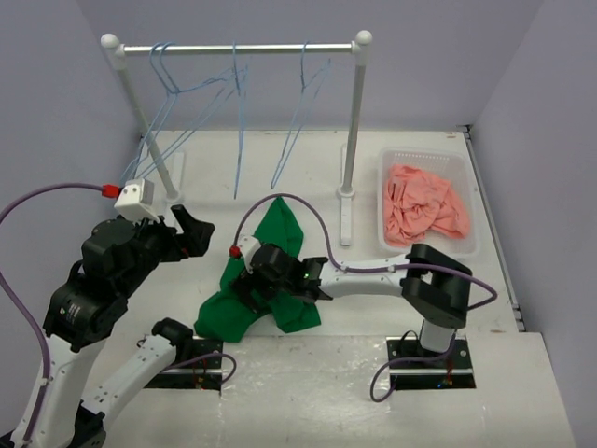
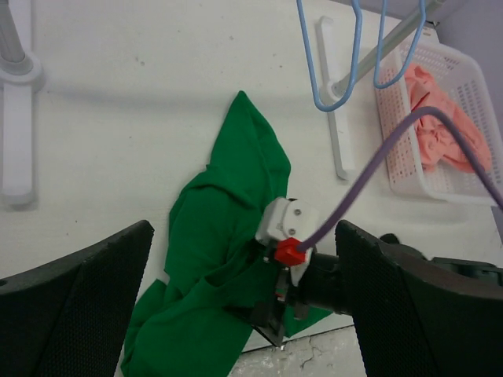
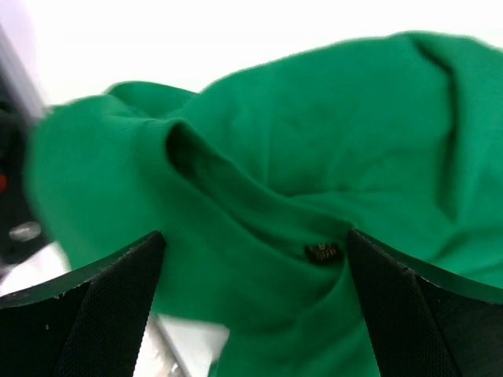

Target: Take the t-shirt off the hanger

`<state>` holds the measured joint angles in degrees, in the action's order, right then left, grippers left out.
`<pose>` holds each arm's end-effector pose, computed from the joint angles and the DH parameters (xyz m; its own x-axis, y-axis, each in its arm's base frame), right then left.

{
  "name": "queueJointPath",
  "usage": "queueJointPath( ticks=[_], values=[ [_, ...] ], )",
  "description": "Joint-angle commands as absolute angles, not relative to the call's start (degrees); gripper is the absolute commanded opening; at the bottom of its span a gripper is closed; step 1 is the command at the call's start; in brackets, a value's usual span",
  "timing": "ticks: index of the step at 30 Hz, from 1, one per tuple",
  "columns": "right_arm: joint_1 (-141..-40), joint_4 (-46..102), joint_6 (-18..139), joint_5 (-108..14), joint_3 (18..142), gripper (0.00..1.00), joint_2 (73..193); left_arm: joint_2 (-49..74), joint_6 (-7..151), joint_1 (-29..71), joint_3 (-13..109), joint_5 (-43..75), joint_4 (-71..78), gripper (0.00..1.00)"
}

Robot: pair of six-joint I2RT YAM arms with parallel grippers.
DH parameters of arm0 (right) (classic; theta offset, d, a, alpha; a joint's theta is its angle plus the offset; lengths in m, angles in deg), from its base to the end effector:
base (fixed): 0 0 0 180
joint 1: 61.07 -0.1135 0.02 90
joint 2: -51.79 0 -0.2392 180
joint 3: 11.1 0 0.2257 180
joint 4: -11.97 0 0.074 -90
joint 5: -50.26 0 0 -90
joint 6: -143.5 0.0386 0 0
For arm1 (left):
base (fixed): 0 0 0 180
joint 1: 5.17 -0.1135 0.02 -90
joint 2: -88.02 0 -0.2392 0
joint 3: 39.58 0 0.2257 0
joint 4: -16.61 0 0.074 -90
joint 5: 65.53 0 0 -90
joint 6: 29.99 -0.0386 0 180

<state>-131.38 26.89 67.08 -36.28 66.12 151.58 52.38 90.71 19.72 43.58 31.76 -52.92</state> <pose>0.1229 0.3366 0.1941 -0.4162 -0.4675 -0.7799 -0.8497 0.5053 0.1506 0.0766 -0.0301 0.3773 -0.4510 -0.3490 -0.8215 0.0936 0.8968 -0.4324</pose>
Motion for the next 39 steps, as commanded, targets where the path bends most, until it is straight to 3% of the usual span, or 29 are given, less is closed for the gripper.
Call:
queueJointPath(
  ticks=[1,8,10,11,12,13,14,15,19,23,29,34,39],
  values=[
    [-131.7,28.8,66.2,-32.1,69.2,0.99,158.1,53.8,91.9,19.9,44.3,33.7,-54.4,1.0],
    [-131.7,36.1,66.7,-21.6,74.3,0.99,167.9,53.1,91.7,19.9,44.8,34.3,-54.6,1.0],
    [-131.8,37.8,66.7,-22.0,75.2,0.92,170.5,52.7,91.6,19.9,45.0,34.4,-54.4,1.0],
    [-131.9,38.8,66.9,-22.4,75.4,0.82,171.0,52.3,91.6,19.9,45.1,34.6,-54.3,1.0],
    [-131.8,39.0,66.3,-23.1,75.3,0.46,171.2,52.2,91.5,19.9,45.4,34.6,-54.2,1.0],
    [-131.8,38.5,66.0,-23.4,75.0,0.29,170.9,52.2,91.5,19.9,45.4,34.8,-54.1,1.0],
    [-131.8,38.4,66.4,-23.0,73.9,0.03,170.3,52.2,91.4,19.9,45.5,34.9,-54.0,1.0],
    [-131.7,38.1,65.9,-22.7,73.5,0.0,168.3,52.2,91.3,19.9,46.0,35.1,-53.9,1.0],
    [-131.7,35.4,68.4,-16.4,67.8,0.0,159.7,52.3,90.5,19.9,47.1,36.2,-53.8,1.0],
    [-131.7,34.1,73.8,-7.5,58.9,0.0,139.5,52.6,89.7,19.9,47.1,36.0,-52.4,1.0],
    [-130.8,35.8,72.7,4.5,55.3,0.0,117.2,53.1,88.8,19.9,45.4,36.0,-49.7,1.0],
    [-123.4,38.1,66.9,9.5,57.8,0.0,103.2,53.4,88.3,19.9,43.2,36.7,-47.3,1.0],
    [-110.4,38.0,60.6,6.9,64.8,0.0,98.0,52.1,87.9,19.9,43.1,37.6,-46.0,1.0]
  ],
)
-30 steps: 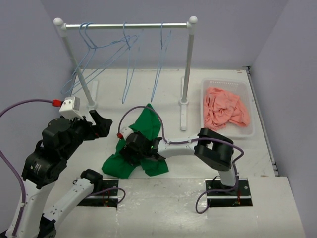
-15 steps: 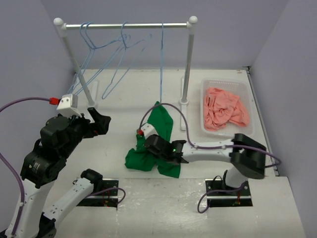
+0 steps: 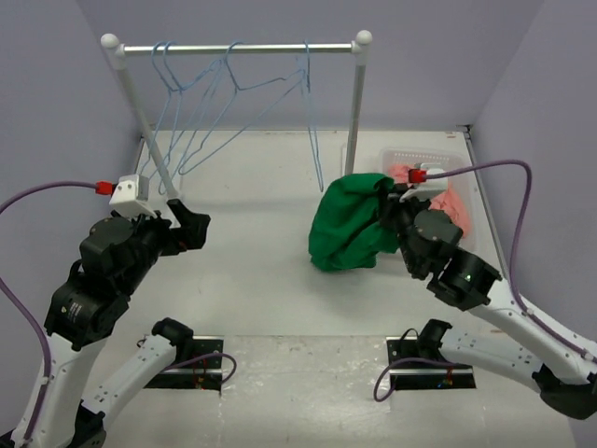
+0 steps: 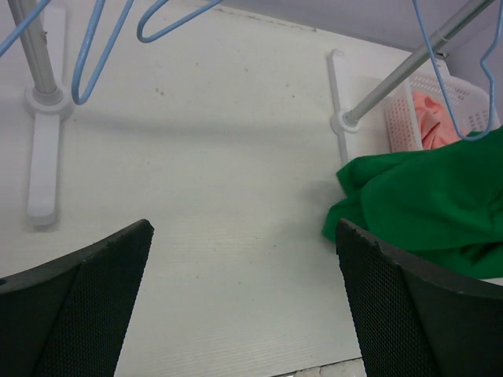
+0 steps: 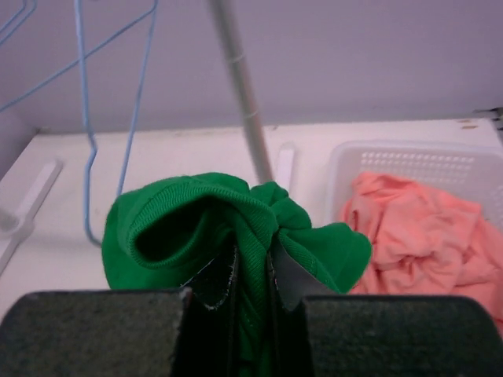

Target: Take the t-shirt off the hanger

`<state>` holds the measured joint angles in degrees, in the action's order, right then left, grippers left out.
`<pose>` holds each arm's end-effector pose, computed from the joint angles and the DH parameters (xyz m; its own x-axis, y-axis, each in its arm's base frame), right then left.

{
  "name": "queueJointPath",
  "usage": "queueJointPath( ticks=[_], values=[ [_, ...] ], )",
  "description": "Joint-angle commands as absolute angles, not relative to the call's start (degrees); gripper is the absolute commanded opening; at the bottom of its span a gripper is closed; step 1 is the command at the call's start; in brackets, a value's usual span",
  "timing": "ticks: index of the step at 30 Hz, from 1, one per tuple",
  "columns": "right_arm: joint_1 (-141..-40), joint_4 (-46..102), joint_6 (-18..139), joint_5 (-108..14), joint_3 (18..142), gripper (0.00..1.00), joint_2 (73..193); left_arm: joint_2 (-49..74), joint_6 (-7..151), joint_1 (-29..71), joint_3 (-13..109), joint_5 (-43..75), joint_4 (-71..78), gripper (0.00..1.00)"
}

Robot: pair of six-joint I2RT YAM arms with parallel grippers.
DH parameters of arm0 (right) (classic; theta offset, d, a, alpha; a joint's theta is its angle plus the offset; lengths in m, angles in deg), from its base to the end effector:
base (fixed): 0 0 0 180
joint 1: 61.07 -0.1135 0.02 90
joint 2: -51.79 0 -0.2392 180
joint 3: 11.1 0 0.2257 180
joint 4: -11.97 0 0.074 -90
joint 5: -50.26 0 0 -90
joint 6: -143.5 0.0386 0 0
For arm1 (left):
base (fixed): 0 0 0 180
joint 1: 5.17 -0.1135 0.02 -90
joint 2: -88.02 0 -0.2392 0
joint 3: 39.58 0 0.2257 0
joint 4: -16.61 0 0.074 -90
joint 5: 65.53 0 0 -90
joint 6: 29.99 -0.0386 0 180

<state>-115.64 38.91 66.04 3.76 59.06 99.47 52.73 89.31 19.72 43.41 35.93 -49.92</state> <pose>0.1197 0.1225 0.3687 -0.0860 0.1509 -0.9848 -0.1788 0.9701 0.1642 0.0781 -0.0278 0.3825 -0.3737 -0.3553 -0.8568 0.0677 0.9108 -0.4073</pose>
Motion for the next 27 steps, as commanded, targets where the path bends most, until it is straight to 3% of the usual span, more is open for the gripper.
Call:
queueJointPath(
  ticks=[1,8,13,23,27],
  values=[
    [-108.4,37.9,59.4,6.1,66.2,0.0,97.9,51.9,87.8,19.9,43.1,37.6,-45.7,1.0],
    [-94.3,37.8,48.9,-3.0,84.7,0.0,103.9,51.5,87.3,19.9,42.5,39.2,-44.3,1.0],
    [-86.0,38.3,46.5,-5.5,90.1,0.0,108.3,50.9,87.2,19.9,42.4,39.8,-43.6,1.0],
    [-66.5,43.6,68.9,-30.0,74.3,0.0,110.1,49.3,87.4,19.9,43.3,41.2,-43.8,1.0],
    [-62.4,43.5,73.0,-28.9,68.0,0.0,113.3,48.6,87.4,19.9,43.2,41.2,-43.4,1.0]
  ],
)
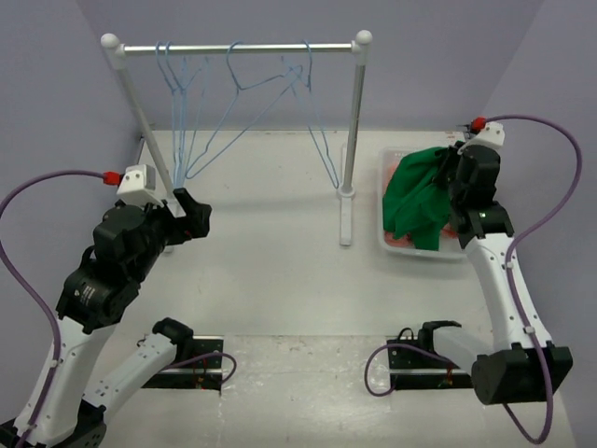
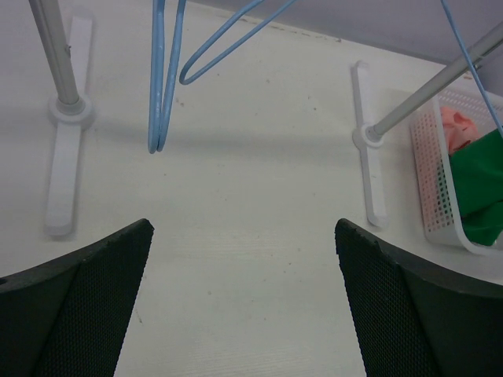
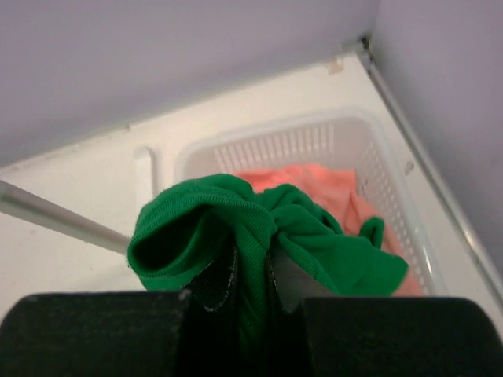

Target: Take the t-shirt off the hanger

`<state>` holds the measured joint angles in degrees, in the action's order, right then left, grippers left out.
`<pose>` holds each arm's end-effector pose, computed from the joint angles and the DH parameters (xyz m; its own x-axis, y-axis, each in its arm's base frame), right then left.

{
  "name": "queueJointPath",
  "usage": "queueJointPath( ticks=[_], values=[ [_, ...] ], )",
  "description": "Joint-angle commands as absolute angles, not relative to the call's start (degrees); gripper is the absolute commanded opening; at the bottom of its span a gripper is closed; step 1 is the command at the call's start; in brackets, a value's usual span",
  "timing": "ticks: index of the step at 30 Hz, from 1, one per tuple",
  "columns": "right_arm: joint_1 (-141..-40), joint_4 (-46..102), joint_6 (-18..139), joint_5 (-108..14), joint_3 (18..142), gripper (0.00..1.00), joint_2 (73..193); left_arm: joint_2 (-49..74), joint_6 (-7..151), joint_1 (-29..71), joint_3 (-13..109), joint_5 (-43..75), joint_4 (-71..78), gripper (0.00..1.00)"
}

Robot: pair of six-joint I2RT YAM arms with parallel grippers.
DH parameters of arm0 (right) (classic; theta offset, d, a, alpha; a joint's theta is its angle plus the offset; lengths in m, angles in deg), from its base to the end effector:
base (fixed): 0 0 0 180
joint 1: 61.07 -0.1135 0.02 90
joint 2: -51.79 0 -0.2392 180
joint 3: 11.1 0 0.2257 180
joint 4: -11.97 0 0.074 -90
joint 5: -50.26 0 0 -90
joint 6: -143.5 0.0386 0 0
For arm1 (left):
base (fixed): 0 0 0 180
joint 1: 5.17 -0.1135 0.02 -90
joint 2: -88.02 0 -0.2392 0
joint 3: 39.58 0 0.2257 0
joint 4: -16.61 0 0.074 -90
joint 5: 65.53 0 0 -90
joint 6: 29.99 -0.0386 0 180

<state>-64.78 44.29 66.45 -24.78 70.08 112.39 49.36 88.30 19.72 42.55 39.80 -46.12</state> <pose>0.2230 0.0045 0.3786 -0.1554 0.2069 -0.9659 0.2304 0.9584 0.1682 0.0968 -0.0337 0.3815 -0.3486 -0.3422 -0.8726 0.0163 0.9286 -0.3706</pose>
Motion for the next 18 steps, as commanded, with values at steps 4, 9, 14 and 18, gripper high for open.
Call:
queueJointPath(
  ticks=[4,9,14,18],
  values=[
    [-61.3,43.0,76.8,-24.9,61.8,0.0,120.4,47.4,87.4,19.9,43.2,41.2,-43.4,1.0],
    [-59.6,47.1,83.5,-16.6,59.2,0.0,128.7,46.0,88.0,19.9,44.0,40.9,-43.4,1.0],
    [-59.6,51.6,86.5,-13.0,61.4,0.2,136.1,44.5,88.7,19.9,44.7,40.4,-43.5,1.0],
    [-59.6,51.5,84.4,-14.4,63.6,0.99,133.2,43.3,89.3,19.9,46.1,40.5,-44.1,1.0]
  ],
)
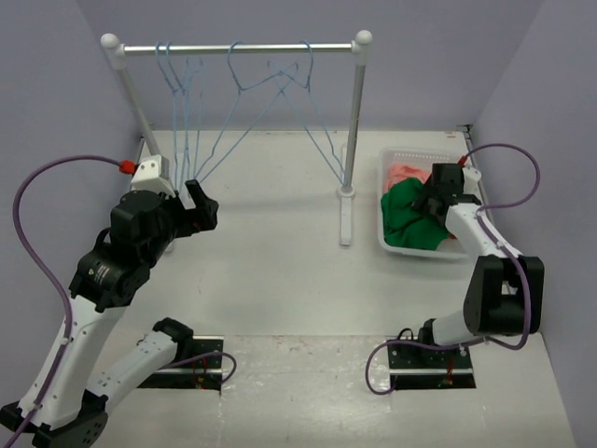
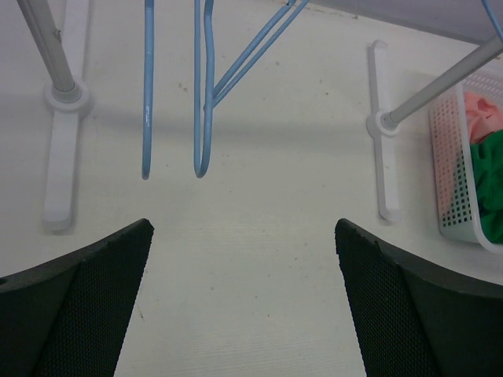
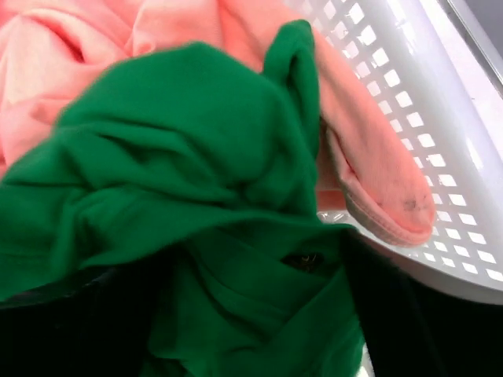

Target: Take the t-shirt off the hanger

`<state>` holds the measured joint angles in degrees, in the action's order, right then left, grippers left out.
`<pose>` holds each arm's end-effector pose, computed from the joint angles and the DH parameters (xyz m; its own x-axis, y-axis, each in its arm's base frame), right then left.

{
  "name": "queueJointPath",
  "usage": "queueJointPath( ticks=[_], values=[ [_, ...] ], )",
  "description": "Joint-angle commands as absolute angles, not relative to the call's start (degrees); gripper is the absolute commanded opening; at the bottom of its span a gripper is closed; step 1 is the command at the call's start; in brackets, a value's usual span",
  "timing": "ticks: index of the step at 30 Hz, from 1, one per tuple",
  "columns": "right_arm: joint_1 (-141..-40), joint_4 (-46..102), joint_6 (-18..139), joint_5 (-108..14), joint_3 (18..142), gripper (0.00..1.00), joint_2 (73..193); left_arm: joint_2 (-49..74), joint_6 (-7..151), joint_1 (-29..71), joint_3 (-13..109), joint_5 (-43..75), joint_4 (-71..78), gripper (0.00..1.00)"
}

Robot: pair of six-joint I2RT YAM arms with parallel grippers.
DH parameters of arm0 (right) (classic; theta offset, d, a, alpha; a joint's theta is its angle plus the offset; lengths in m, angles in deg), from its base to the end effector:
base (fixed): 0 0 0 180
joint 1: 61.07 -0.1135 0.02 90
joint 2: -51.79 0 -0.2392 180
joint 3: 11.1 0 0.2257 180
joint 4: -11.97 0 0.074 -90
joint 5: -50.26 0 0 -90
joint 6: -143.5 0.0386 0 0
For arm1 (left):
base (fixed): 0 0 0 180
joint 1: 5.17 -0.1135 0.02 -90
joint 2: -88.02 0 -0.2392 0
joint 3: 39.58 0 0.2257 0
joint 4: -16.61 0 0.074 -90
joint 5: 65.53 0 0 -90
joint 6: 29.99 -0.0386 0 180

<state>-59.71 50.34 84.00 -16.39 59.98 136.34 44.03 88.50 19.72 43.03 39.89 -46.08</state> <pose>0.2839 -0.0220 0.2130 -0.5420 0.4790 -0.6905 0.6287 0.7764 0.0451 0.1184 -0.0436 0.3751 -0.4137 -0.3150 -0.8542 -0.0134 0.9403 -0.3402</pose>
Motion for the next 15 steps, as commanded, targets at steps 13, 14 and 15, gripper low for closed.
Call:
queueJointPath(
  ticks=[13,14,15],
  values=[
    [-59.7,62.4,83.2,-18.9,64.8,0.99,98.6,43.4,89.5,19.9,40.9,41.6,-39.8,1.0],
    [-59.7,63.8,84.1,-19.2,64.4,0.99,96.8,43.5,89.6,19.9,40.5,41.6,-39.7,1.0],
    [-59.7,64.4,84.8,-19.4,63.3,0.99,95.1,43.5,89.9,19.8,39.9,41.6,-39.6,1.0]
  ],
)
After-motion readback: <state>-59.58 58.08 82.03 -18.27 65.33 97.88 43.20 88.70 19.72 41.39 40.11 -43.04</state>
